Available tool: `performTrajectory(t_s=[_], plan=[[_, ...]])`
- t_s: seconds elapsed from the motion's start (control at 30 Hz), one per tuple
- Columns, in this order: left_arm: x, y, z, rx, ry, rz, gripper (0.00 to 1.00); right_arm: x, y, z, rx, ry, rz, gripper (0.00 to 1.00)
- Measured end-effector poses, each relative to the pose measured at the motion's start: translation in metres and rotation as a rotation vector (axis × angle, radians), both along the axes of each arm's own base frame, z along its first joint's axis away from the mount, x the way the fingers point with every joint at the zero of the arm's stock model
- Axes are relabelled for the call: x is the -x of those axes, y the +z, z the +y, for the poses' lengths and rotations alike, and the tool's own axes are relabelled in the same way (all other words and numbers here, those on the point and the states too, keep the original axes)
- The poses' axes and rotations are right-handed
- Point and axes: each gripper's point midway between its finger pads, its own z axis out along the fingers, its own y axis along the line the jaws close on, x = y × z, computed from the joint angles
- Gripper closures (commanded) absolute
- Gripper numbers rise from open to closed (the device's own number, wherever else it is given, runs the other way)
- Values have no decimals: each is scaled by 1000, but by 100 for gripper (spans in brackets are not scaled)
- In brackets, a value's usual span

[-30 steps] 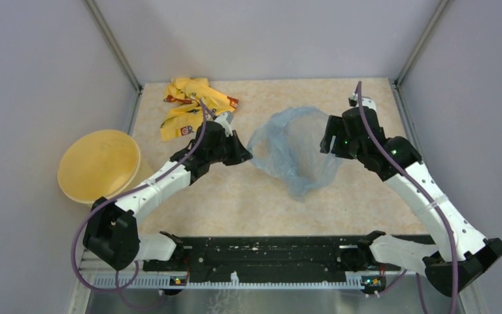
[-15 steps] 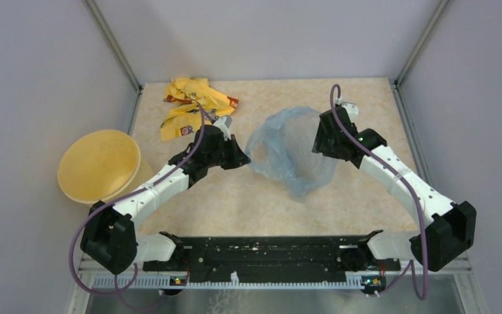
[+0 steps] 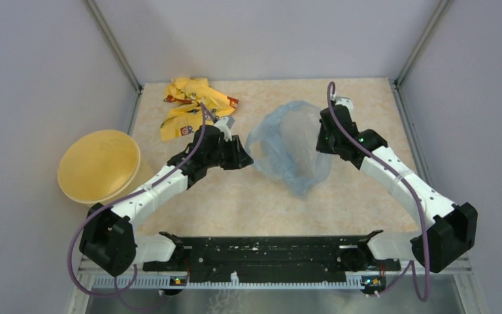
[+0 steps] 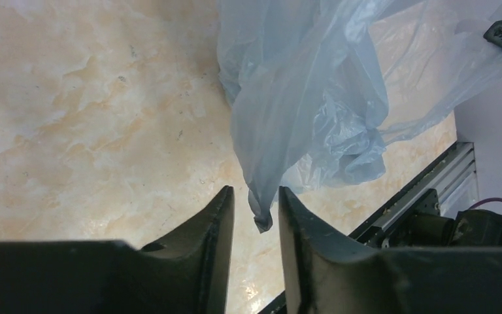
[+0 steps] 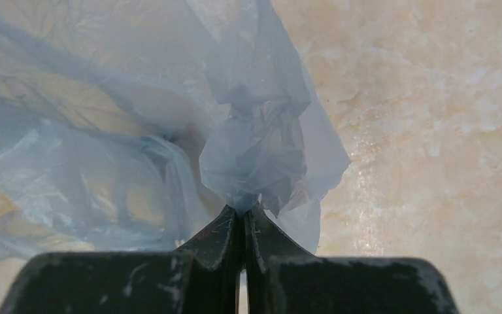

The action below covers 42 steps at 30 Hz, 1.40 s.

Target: Put the trash bags into the trash bin

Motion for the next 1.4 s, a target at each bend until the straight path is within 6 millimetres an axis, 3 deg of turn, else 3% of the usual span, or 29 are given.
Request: performTrajectory(t_s=[0.2,0.3,0.57,0.97,1.0,1.17,1.23,1.4], plan=[[-4,0,2,-19,3,-21,41,5,17,15,-43,123,-42,100],[-9,1,2,-27,14,-34,38,10,23,20,-58,177,-51,100],[-35,10,-2,-46,45,-103,41,25,22,32,-80,311,-38,100],[-58,1,13,-144,131,-163,43,39,19,36,-73,411,-25,100],[-60,0,13,-148,127,-164,47,40,19,35,-72,413,-26,98],[-62,-3,7,-145,99,-156,82,41,19,34,-67,413,-23,59],[-59,-2,4,-136,85,-152,89,42,18,32,-61,403,-14,49],[-55,-1,-1,-113,54,-140,95,40,21,27,-53,366,-19,36]])
